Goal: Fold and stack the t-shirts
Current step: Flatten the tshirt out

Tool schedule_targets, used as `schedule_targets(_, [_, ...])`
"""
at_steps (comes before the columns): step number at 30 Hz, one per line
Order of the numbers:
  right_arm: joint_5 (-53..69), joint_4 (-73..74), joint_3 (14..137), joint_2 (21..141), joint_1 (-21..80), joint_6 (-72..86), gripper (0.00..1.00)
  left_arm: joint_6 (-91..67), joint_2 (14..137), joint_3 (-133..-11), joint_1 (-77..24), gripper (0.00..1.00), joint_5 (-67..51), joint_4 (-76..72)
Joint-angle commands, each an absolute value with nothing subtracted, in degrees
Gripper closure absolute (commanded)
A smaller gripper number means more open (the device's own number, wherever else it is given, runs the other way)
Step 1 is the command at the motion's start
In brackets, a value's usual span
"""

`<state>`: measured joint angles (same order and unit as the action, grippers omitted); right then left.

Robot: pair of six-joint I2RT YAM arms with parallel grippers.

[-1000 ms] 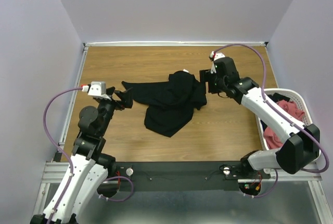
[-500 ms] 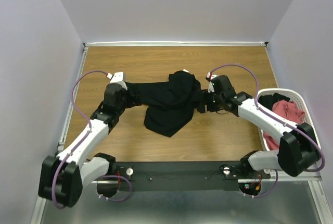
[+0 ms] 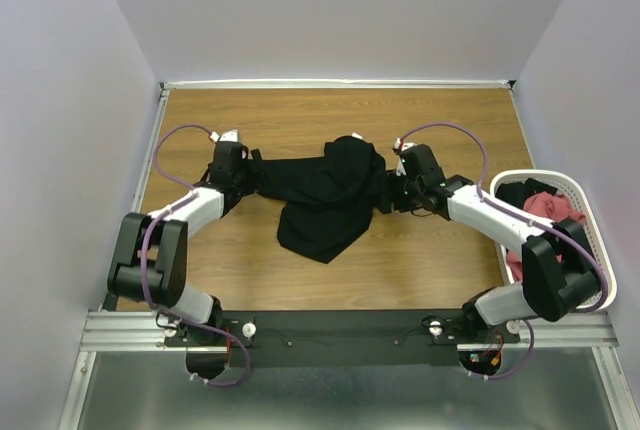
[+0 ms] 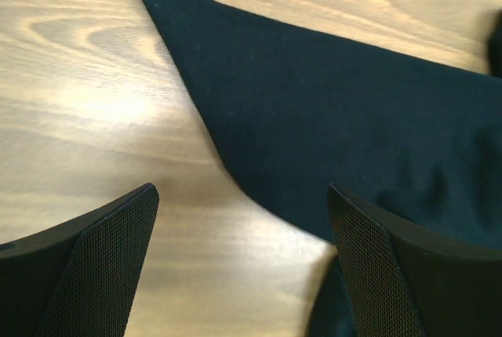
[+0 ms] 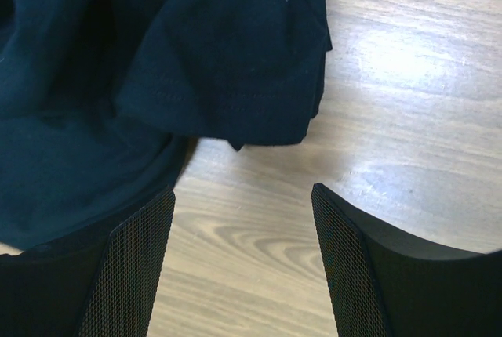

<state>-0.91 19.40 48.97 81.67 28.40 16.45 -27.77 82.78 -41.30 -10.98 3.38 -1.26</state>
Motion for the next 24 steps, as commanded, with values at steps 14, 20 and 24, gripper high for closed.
schedule_targets(14, [2.27, 8.0, 47.37, 88.94, 24.08, 13.71, 0.21, -27.51, 98.26, -50.53, -10.9, 0.83, 2.81, -2.9])
schedule_targets(20, [4.3, 4.66, 49.22, 91.67, 22.59, 12.83, 0.39, -26.46, 95.73, -50.54, -10.29, 1.0, 5.18, -1.41])
schedule_targets(24, [3.26, 4.39, 52.29, 91.58, 21.19, 12.13, 0.96, -25.84, 89.22, -50.27, -8.01, 1.0, 7.29, -0.09])
